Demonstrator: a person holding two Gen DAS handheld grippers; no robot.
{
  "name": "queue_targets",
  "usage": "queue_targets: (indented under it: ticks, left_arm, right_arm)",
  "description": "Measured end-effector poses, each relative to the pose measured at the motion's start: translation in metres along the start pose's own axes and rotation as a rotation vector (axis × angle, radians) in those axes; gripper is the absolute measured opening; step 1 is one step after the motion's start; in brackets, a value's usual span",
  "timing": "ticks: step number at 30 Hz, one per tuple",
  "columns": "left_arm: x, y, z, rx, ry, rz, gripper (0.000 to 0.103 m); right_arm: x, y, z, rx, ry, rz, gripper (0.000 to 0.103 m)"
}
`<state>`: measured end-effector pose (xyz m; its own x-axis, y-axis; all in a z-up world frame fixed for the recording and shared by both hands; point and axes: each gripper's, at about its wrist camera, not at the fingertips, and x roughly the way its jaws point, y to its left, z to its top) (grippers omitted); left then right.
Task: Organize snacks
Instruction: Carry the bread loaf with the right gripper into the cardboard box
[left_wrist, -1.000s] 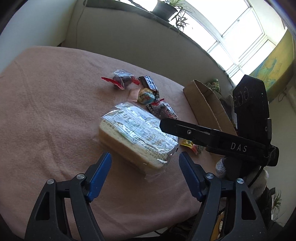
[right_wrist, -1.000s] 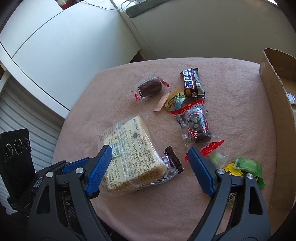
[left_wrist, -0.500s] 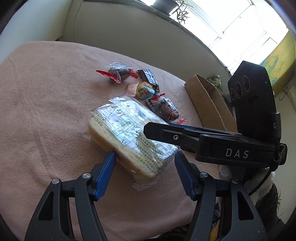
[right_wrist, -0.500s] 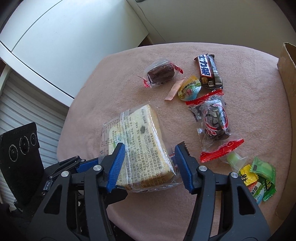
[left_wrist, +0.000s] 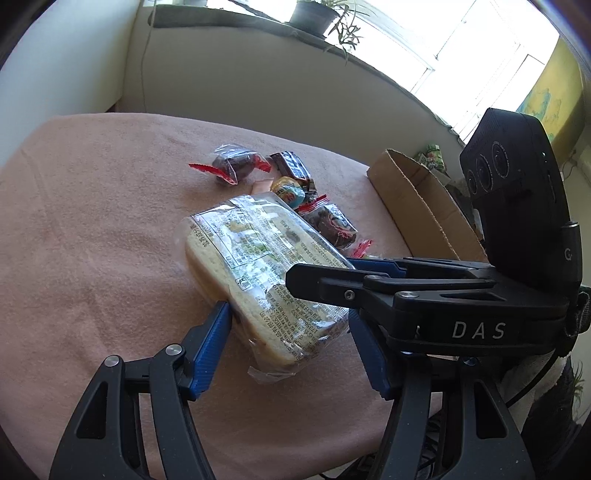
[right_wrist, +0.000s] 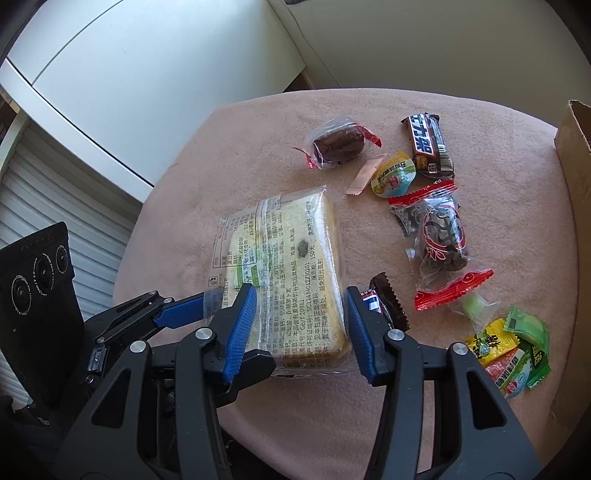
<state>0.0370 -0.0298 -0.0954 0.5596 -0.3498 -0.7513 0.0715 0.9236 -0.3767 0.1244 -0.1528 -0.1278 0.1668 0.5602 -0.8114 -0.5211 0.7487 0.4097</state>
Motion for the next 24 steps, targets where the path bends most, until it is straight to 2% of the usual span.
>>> queue_targets:
  ticks: [12, 24]
  left_arm:
    - [0.002, -0.045, 0.026, 0.109, -0.056, -0.020, 0.065]
    - [0.038, -0.113, 0.052, 0.227, -0.064, -0.105, 0.065]
  right_arm:
    - [-0.051, -0.010, 0.001, 0.022, -0.130, -0.026, 0.051]
    - [-0.115, -0.057, -0.003, 0.086, -0.233, -0.096, 0.051]
